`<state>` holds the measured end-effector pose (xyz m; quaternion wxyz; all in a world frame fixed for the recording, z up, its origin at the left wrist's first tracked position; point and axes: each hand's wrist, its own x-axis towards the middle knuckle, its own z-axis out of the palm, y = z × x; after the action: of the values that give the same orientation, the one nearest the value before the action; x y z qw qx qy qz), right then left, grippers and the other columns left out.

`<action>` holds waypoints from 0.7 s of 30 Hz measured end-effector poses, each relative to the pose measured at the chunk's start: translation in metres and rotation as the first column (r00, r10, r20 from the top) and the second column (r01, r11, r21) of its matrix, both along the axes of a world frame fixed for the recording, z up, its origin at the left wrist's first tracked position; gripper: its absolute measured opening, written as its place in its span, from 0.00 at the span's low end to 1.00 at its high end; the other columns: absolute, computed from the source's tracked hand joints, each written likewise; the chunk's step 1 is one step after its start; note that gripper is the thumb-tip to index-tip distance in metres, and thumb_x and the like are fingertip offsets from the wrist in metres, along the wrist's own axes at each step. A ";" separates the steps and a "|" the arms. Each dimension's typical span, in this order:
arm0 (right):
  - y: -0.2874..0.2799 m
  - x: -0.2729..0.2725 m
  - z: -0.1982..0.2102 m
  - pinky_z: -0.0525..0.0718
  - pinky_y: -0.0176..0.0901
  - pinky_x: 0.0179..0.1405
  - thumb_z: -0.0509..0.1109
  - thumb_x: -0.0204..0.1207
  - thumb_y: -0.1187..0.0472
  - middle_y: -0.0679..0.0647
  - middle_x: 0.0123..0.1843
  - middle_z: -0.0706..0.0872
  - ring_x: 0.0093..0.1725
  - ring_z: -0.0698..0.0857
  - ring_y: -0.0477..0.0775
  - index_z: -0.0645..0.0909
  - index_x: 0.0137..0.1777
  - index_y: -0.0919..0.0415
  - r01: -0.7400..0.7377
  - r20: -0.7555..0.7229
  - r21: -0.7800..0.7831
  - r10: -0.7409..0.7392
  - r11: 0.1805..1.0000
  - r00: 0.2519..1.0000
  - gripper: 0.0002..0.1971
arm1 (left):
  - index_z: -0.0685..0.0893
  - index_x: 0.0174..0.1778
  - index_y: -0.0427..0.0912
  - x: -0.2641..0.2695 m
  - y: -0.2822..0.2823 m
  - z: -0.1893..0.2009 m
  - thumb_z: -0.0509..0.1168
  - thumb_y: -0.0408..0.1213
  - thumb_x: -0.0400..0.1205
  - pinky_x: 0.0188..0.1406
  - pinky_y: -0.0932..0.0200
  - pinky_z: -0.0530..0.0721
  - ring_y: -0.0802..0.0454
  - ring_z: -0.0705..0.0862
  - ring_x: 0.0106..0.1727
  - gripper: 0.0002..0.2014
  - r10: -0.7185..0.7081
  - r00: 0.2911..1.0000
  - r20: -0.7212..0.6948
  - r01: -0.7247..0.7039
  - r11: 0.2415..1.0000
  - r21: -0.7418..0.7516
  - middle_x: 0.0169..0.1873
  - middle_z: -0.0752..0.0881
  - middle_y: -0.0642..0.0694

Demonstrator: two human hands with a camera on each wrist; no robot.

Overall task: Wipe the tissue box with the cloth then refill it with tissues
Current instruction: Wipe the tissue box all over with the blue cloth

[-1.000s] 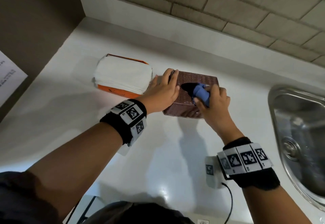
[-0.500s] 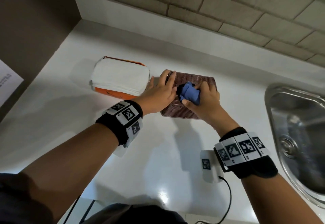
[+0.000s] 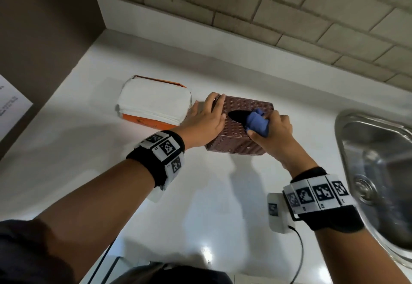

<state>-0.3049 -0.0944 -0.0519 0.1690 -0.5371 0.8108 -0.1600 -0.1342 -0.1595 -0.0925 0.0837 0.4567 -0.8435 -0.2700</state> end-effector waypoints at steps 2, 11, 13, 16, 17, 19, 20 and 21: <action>-0.005 0.020 -0.005 0.76 0.52 0.57 0.77 0.70 0.53 0.64 0.63 0.72 0.63 0.74 0.65 0.72 0.62 0.64 -0.060 -0.032 -0.006 0.060 0.998 0.998 0.26 | 0.44 0.85 0.40 0.000 -0.001 0.000 0.45 0.42 0.89 0.84 0.38 0.43 0.40 0.53 0.85 0.29 0.000 1.000 0.020 0.000 1.000 0.000 0.84 0.48 0.41; 0.013 -0.055 0.001 0.79 0.56 0.53 0.77 0.70 0.55 0.64 0.60 0.74 0.59 0.77 0.67 0.74 0.55 0.60 0.016 0.171 -0.132 0.006 0.991 0.985 0.19 | 0.45 0.85 0.41 -0.001 -0.002 -0.007 0.42 0.45 0.90 0.84 0.36 0.45 0.42 0.56 0.85 0.28 -0.025 0.999 0.043 0.026 0.999 -0.037 0.84 0.47 0.46; 0.021 -0.069 0.009 0.81 0.55 0.48 0.73 0.69 0.50 0.61 0.59 0.75 0.55 0.80 0.62 0.72 0.49 0.48 0.106 0.391 -0.292 0.018 0.951 0.920 0.14 | 0.48 0.85 0.39 0.001 -0.002 -0.010 0.43 0.46 0.90 0.84 0.34 0.49 0.40 0.52 0.86 0.28 -0.014 0.996 0.086 0.023 0.994 -0.108 0.85 0.45 0.44; 0.031 -0.069 0.010 0.78 0.50 0.52 0.67 0.72 0.47 0.53 0.58 0.76 0.55 0.79 0.57 0.72 0.55 0.48 0.062 0.305 -0.492 0.106 0.868 0.946 0.15 | 0.47 0.85 0.39 -0.005 0.010 -0.008 0.39 0.50 0.89 0.84 0.35 0.44 0.40 0.42 0.87 0.30 -0.007 0.991 0.132 0.028 0.987 -0.156 0.86 0.40 0.43; 0.031 -0.064 0.003 0.76 0.49 0.56 0.65 0.73 0.46 0.55 0.61 0.77 0.59 0.78 0.59 0.74 0.61 0.54 -0.035 0.177 -0.478 0.135 0.878 0.975 0.19 | 0.46 0.85 0.39 -0.009 0.017 -0.008 0.39 0.49 0.89 0.84 0.40 0.38 0.41 0.39 0.86 0.30 -0.021 0.989 0.144 0.043 0.988 -0.151 0.86 0.39 0.42; 0.030 -0.053 -0.017 0.72 0.50 0.63 0.59 0.76 0.44 0.60 0.71 0.76 0.67 0.76 0.63 0.75 0.70 0.58 -0.236 -0.062 -0.326 0.228 0.916 0.972 0.27 | 0.45 0.85 0.38 -0.018 0.027 -0.010 0.36 0.51 0.89 0.80 0.48 0.31 0.42 0.37 0.86 0.31 -0.020 0.988 0.155 0.047 0.984 -0.172 0.86 0.40 0.41; 0.033 -0.047 -0.026 0.71 0.51 0.67 0.58 0.78 0.45 0.60 0.75 0.75 0.69 0.75 0.64 0.75 0.72 0.58 -0.277 -0.113 -0.275 0.255 0.921 0.960 0.26 | 0.45 0.85 0.37 -0.020 0.030 -0.010 0.33 0.53 0.86 0.79 0.49 0.31 0.41 0.38 0.86 0.33 -0.002 0.988 0.156 0.032 0.981 -0.191 0.86 0.42 0.41; 0.037 -0.043 -0.033 0.70 0.51 0.70 0.59 0.80 0.47 0.58 0.76 0.74 0.71 0.74 0.63 0.74 0.73 0.57 -0.285 -0.119 -0.262 0.262 0.922 0.958 0.24 | 0.45 0.85 0.37 -0.021 0.032 -0.010 0.30 0.55 0.84 0.79 0.50 0.31 0.40 0.39 0.86 0.36 0.017 0.987 0.158 0.016 0.979 -0.204 0.86 0.43 0.40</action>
<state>-0.3481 -0.0579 -0.0848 0.0797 -0.6695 0.7037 -0.2242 -0.1555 -0.1279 -0.1025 0.0626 0.4660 -0.8706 -0.1446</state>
